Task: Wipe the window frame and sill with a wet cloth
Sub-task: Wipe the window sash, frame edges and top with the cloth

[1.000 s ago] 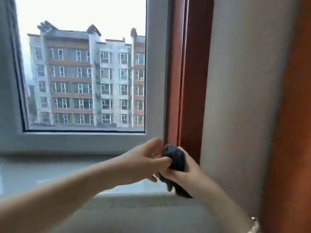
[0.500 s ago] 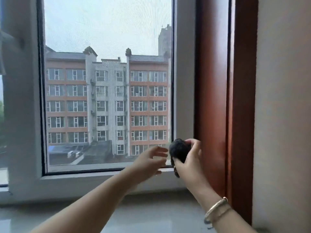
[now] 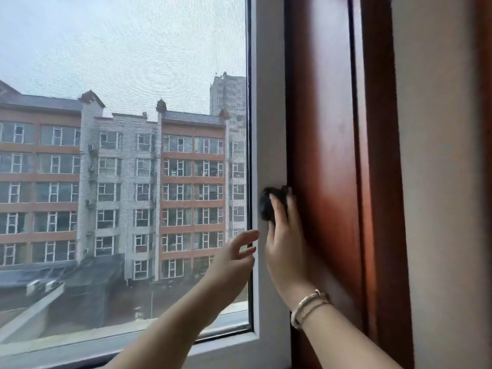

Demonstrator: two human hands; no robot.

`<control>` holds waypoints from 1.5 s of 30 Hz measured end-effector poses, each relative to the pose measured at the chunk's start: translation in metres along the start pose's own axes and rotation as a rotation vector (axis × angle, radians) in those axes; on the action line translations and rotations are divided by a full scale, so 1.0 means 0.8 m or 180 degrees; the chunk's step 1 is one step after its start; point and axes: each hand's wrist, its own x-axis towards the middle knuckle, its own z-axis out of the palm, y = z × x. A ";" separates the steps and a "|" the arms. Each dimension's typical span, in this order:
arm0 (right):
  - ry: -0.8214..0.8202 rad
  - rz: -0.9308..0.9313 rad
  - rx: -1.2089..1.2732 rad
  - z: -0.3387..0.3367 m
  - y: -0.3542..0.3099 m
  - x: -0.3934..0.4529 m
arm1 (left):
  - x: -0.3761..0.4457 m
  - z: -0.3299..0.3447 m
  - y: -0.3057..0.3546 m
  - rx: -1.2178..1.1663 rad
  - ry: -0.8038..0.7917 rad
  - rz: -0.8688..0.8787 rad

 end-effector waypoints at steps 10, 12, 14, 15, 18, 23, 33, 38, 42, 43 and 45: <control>-0.0544 -0.0133 -0.0390 -0.006 0.015 -0.057 | 0.016 -0.001 -0.004 -0.0033 0.0074 0.0389; -0.0389 -0.0161 -0.0175 -0.003 -0.002 0.005 | 0.024 -0.009 0.007 0.0006 0.0090 0.0460; -0.0378 -0.0118 -0.0046 -0.008 -0.018 0.063 | 0.033 -0.017 0.021 0.0041 0.0139 0.0549; -0.0377 -0.0166 -0.0049 -0.010 -0.022 0.081 | 0.036 -0.021 0.027 0.0045 0.0174 0.0602; -0.0423 -0.0334 -0.0256 -0.016 -0.011 0.062 | 0.036 -0.025 0.031 0.0040 0.0216 0.0635; -0.0825 -0.0279 -0.0771 -0.017 0.031 -0.085 | 0.014 -0.010 -0.007 0.0240 0.0134 0.0341; -0.1880 0.0432 -0.0887 -0.036 0.050 -0.240 | -0.048 0.021 -0.127 0.1136 -0.0031 0.0049; -0.1196 0.0231 -0.0435 -0.027 0.032 -0.156 | -0.064 0.010 -0.163 0.1785 -0.0347 0.0309; -0.1171 0.0123 -0.0621 -0.028 0.026 -0.110 | -0.063 -0.002 -0.176 0.1845 -0.0451 0.0669; -0.1333 0.0131 -0.0724 -0.032 0.029 -0.120 | -0.063 -0.004 -0.180 0.1864 -0.0488 0.0723; -0.1831 0.0249 -0.0971 -0.041 0.034 -0.159 | -0.063 -0.007 -0.186 0.1914 -0.0514 0.0818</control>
